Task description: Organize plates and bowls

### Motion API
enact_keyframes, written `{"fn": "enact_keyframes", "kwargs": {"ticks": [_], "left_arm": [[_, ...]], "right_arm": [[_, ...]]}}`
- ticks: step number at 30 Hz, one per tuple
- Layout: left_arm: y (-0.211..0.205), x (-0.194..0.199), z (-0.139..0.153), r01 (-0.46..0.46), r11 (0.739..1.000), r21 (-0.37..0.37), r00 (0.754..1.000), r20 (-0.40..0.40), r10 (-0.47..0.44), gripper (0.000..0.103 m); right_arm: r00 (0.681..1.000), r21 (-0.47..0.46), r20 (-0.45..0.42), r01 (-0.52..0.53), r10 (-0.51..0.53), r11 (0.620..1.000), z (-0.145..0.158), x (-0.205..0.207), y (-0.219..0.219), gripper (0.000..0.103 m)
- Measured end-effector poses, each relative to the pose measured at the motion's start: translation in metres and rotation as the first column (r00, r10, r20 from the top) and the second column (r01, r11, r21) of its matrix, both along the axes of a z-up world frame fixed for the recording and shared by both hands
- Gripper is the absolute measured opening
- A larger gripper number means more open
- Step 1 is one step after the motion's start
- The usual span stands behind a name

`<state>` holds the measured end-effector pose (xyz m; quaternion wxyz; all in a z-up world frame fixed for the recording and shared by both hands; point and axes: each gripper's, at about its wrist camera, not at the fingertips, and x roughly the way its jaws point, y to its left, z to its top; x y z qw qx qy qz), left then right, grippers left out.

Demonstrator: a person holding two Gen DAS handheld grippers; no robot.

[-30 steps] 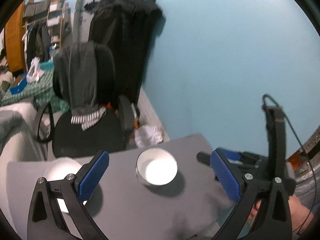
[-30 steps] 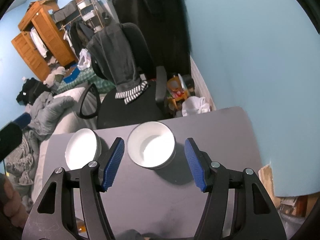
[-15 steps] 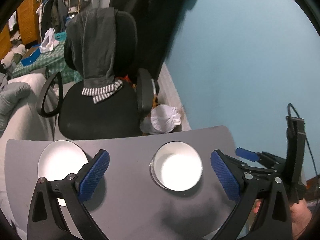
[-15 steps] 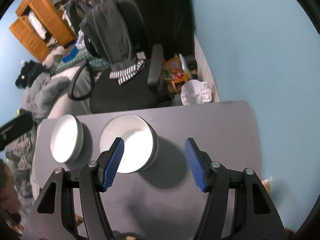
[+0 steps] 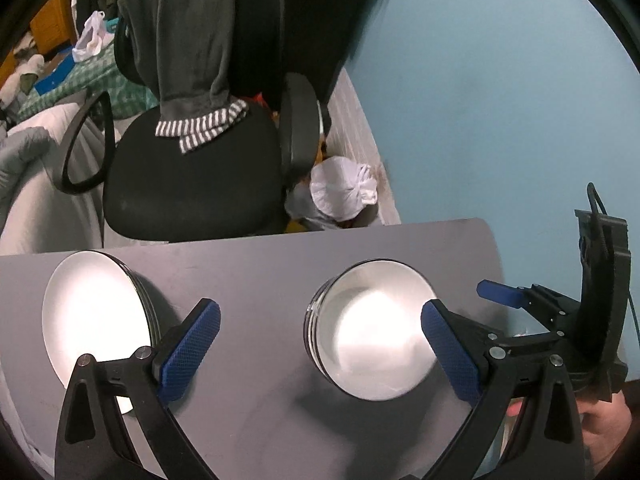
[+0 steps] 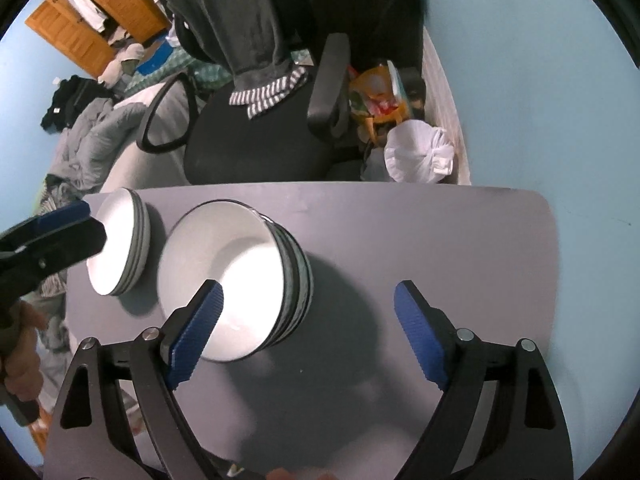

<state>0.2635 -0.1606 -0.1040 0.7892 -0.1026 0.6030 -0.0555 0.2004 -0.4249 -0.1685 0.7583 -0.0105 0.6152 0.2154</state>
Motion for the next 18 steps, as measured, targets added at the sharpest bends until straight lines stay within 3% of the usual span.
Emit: {"fn": "enact_keyframes", "kwargs": {"ticks": [7, 13, 18], "left_arm": [[0.001, 0.010, -0.027, -0.007, 1.000, -0.010, 0.997, -0.078, 0.007, 0.102], [0.001, 0.009, -0.055, 0.004, 0.999, -0.045, 0.987, -0.157, -0.011, 0.093], [0.000, 0.008, -0.073, -0.008, 0.998, -0.069, 0.980, -0.198, -0.006, 0.092]], "right_arm": [[0.995, 0.007, -0.103, -0.013, 0.014, 1.000, -0.030, 0.011, 0.005, 0.086], [0.988, 0.000, -0.148, -0.040, 0.040, 0.999, -0.045, 0.017, 0.012, 0.086], [0.981, 0.000, -0.191, -0.033, 0.032, 0.999, -0.058, 0.021, 0.015, 0.086]]}}
